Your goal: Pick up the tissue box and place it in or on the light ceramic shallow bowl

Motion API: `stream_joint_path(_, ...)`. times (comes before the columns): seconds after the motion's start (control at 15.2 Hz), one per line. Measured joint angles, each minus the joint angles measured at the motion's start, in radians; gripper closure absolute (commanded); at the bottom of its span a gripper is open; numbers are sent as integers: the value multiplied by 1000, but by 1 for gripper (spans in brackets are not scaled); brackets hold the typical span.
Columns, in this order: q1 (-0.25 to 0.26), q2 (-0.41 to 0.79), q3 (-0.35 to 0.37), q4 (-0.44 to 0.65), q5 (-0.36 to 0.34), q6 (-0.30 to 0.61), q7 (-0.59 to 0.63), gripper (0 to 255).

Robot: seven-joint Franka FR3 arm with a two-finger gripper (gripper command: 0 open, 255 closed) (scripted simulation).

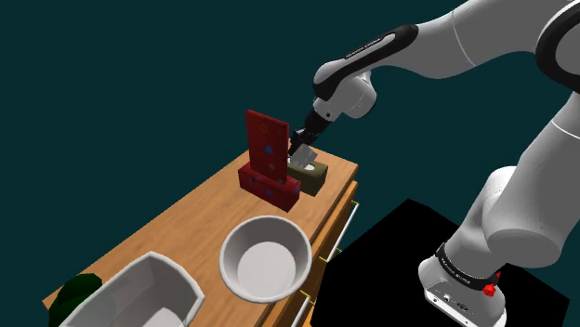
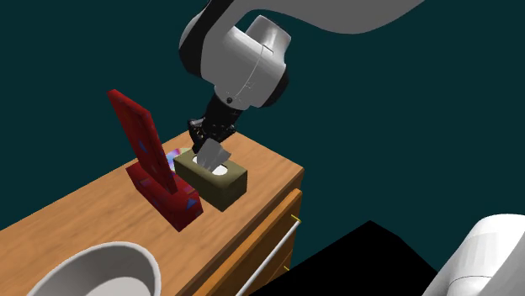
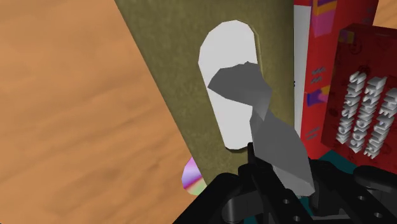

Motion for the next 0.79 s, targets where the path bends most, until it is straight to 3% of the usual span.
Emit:
stream_joint_path(0.26,-1,-2,-1,2,-7,-5,7,255)
stream_joint_path(0.79,-9,-65,-5,23,-97,-68,104,255)
